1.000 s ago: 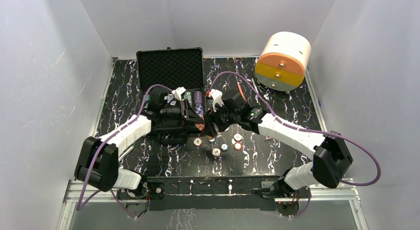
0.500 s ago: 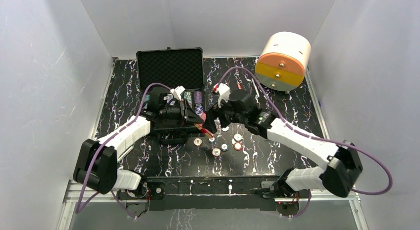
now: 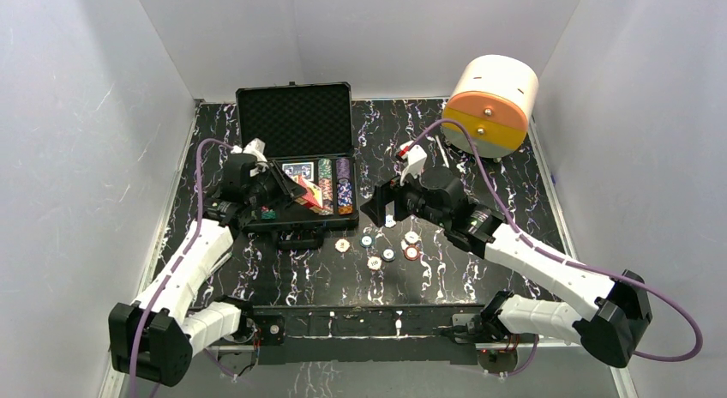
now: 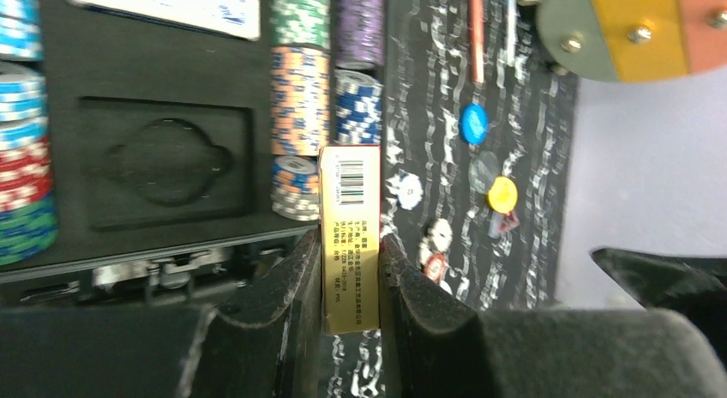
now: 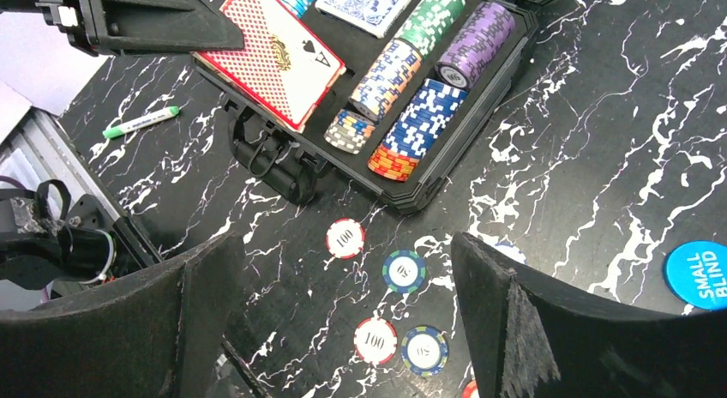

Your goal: Pack up texas hold em set

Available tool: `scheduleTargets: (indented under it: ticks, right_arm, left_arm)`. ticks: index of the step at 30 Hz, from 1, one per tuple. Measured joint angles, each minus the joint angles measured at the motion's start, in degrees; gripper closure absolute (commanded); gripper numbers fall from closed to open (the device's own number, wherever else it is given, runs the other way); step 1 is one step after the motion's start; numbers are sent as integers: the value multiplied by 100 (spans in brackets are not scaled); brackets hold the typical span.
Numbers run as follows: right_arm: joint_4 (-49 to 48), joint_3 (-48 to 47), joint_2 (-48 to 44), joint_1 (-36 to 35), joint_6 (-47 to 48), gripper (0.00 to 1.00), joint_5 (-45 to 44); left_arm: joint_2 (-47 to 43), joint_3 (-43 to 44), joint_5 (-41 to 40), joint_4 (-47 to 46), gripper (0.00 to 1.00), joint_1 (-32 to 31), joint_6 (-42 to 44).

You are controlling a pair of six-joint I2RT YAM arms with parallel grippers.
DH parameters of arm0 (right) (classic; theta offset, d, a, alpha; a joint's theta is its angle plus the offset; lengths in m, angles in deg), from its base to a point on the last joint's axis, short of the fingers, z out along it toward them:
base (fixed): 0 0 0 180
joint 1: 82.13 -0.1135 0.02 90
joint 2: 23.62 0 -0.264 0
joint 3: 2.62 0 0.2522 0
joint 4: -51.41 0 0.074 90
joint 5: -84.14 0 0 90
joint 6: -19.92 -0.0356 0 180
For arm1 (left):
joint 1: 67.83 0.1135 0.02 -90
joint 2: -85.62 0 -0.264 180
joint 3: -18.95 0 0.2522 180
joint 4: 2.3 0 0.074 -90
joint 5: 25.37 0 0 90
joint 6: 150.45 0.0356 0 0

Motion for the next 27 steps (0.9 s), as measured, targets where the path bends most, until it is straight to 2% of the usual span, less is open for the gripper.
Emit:
scheduleTargets:
  ticks: [4, 10, 21, 27]
  right_arm:
    - [-48, 59, 2, 0, -175, 2, -20]
    - [-114, 66, 46, 0, -334, 2, 11]
    - [-195, 66, 122, 0, -415, 2, 52]
    - [-205, 66, 122, 0, -424, 2, 52]
  left_arm:
    - [-11, 9, -623, 310, 100, 0, 133]
    - [87, -72, -1001, 361, 100, 24, 400]
    - [535, -254, -966, -140, 100, 190, 730]
    - [614, -540, -520, -588, 99, 426, 638]
